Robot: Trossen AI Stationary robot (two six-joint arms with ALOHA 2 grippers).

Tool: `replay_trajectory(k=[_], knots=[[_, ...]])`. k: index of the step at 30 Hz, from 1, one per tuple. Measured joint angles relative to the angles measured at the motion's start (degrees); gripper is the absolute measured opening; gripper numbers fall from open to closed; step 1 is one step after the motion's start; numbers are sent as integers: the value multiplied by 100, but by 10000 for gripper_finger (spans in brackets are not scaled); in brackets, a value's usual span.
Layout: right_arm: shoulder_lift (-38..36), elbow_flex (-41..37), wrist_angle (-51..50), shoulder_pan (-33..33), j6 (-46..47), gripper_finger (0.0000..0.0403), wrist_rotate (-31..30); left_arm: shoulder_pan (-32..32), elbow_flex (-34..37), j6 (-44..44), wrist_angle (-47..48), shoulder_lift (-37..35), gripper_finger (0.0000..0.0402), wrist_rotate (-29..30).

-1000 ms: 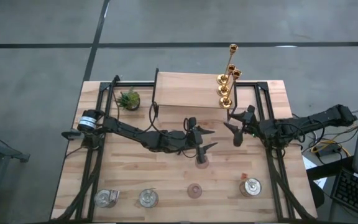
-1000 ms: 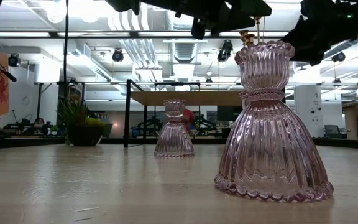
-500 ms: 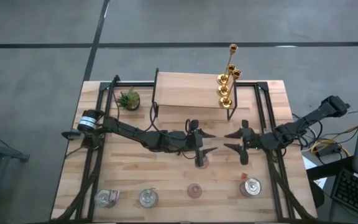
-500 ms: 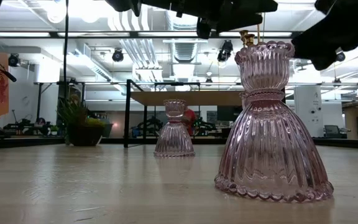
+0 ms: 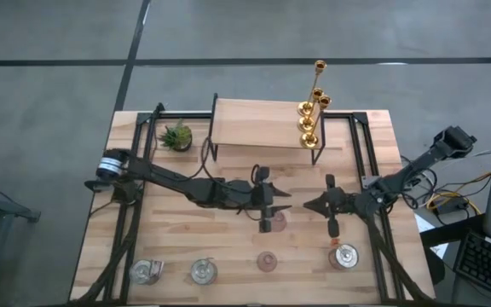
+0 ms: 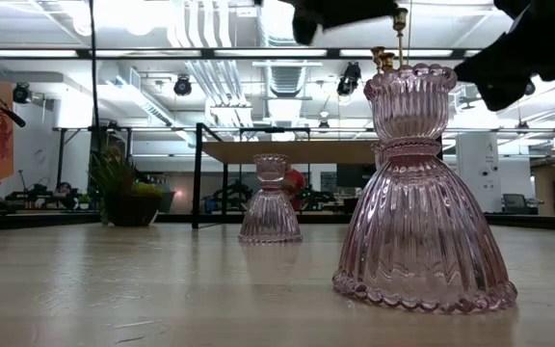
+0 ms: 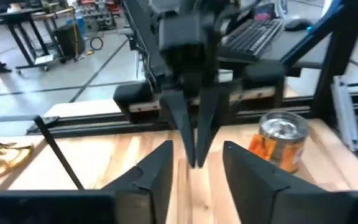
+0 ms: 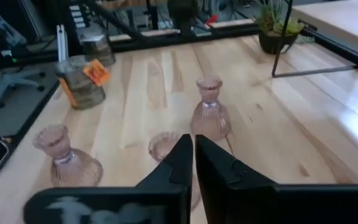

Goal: Pick & Place candle stick holders
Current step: Put the middle red candle holder on the shelf

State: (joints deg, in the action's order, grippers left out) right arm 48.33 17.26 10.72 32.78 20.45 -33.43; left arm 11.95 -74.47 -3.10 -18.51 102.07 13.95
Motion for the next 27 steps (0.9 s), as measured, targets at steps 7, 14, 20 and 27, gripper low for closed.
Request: replay_trajectory(k=[7,14,20,27], knots=[[159,7,365,-1,-240,8,-1,165,650,-3,22,-723,50,-130],[167,7,414,-3,-242,8,-4,282,2151,13,-1039,-1660,10,-249],[267,9,494,-16,-88,8,-4,296,3313,155,-1406,-2732,17,-244],[533,9,504,-16,-15,8,-13,294,4464,381,-1680,-3640,14,-230]])
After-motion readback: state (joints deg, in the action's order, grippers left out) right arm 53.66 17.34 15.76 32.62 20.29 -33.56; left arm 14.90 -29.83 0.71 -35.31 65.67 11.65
